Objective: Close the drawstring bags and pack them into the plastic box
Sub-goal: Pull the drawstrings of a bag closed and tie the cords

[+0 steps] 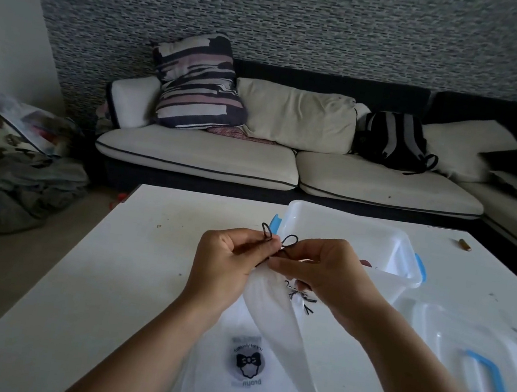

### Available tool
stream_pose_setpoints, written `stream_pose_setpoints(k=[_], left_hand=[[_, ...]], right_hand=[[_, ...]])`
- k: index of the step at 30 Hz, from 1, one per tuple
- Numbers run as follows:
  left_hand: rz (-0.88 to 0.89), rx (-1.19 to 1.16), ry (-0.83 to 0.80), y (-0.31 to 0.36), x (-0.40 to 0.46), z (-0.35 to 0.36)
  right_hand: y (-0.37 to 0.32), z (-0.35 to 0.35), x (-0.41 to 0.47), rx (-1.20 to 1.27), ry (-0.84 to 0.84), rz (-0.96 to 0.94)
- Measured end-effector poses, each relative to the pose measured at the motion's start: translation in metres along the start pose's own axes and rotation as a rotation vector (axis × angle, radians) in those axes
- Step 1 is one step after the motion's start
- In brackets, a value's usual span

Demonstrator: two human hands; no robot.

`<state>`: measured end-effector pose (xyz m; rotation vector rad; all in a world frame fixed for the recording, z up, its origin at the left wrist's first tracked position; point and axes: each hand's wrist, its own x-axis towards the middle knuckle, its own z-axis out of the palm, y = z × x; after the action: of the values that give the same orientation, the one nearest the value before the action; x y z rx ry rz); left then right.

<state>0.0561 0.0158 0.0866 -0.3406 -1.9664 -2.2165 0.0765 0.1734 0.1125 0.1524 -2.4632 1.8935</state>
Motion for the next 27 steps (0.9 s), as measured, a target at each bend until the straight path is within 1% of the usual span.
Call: stream_pose_setpoints(k=[4, 7, 9, 11, 13, 16, 18, 21, 24, 27], left_hand=[[-0.003, 0.044, -0.055, 0.000, 0.002, -0.005], [-0.015, 0.061, -0.113, 0.001, 0.003, -0.008], [-0.021, 0.078, -0.137, 0.002, 0.003, -0.009], [-0.045, 0.052, -0.147, 0.001, 0.003, -0.009], [-0.073, -0.004, -0.152, 0.000, 0.003, -0.008], [-0.087, -0.044, -0.112, -0.002, 0.002, -0.005], [-0.070, -0.035, -0.065, -0.002, 0.001, -0.004], [0.005, 0.036, 0.000, -0.001, 0.002, -0.007], [0.092, 0.158, -0.021, -0.003, 0.005, -0.010], [0.124, 0.202, -0.073, -0.004, 0.004, -0.009]], right_hand=[[0.002, 0.000, -0.001, -0.073, 0.063, -0.050], [0.001, -0.001, 0.000, -0.112, 0.062, -0.061], [0.000, 0.000, -0.001, -0.196, 0.053, -0.096], [0.002, 0.002, 0.001, -0.267, 0.073, -0.132], [0.004, 0.003, 0.002, -0.282, 0.101, -0.151], [0.006, 0.003, 0.003, -0.171, 0.125, -0.130], [0.005, 0.001, 0.001, -0.082, 0.085, -0.091], [0.004, -0.003, 0.000, -0.036, 0.033, -0.074], [0.001, -0.007, 0.001, 0.061, 0.018, -0.046], [-0.002, -0.008, 0.000, 0.155, -0.060, -0.030]])
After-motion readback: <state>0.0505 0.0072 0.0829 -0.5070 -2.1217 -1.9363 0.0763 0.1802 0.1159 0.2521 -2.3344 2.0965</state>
